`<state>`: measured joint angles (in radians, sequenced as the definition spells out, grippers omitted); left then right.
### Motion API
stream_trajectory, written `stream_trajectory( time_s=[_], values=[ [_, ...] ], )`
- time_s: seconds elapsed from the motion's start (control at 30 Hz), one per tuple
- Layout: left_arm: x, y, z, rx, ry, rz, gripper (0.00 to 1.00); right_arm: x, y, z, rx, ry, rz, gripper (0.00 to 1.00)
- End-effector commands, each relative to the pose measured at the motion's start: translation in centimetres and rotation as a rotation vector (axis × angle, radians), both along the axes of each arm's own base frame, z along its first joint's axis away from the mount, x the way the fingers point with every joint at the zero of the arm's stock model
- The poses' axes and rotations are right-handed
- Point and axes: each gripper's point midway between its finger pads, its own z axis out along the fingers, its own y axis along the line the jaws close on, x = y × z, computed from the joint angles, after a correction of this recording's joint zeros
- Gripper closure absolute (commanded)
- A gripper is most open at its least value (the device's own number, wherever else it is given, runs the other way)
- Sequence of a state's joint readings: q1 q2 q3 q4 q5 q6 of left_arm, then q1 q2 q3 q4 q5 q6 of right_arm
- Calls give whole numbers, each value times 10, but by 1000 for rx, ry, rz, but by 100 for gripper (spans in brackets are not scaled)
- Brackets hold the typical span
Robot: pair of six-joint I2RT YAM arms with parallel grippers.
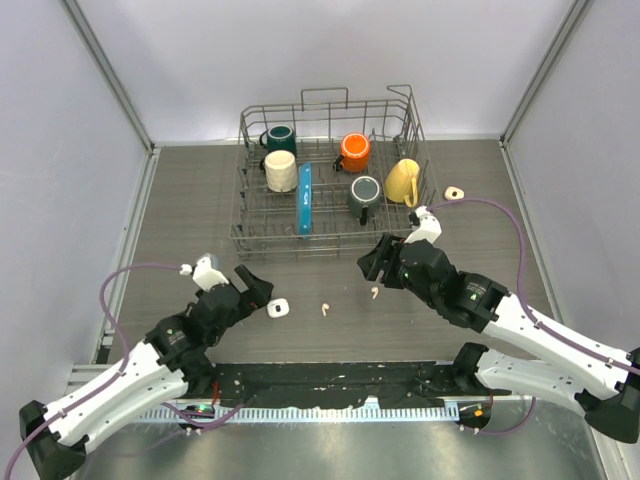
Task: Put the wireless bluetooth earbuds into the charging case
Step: Pick up the charging case at the center of the board.
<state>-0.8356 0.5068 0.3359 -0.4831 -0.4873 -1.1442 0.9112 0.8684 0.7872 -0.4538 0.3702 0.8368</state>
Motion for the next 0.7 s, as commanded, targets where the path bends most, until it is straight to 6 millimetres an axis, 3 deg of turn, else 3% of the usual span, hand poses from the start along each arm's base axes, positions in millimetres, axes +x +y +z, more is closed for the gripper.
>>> stream_trajectory(
  time_s=[0.0,0.17,0.43,0.47,0.67],
  values=[
    [11,20,41,116,-104,29,0,11,-16,12,-40,-49,-70,29],
    [18,16,76,230,-149,-57,0,20,-32,16,-88,-75,-121,18],
    [33,-5,109,369,-220,-221,0,34,-52,28,-153,-100,-169,18],
    [30,-16,115,348,-233,-279,0,35,-53,28,-159,-101,-173,18],
    [28,-29,142,283,-275,-326,0,44,-72,32,-192,-122,-229,18]
  ],
)
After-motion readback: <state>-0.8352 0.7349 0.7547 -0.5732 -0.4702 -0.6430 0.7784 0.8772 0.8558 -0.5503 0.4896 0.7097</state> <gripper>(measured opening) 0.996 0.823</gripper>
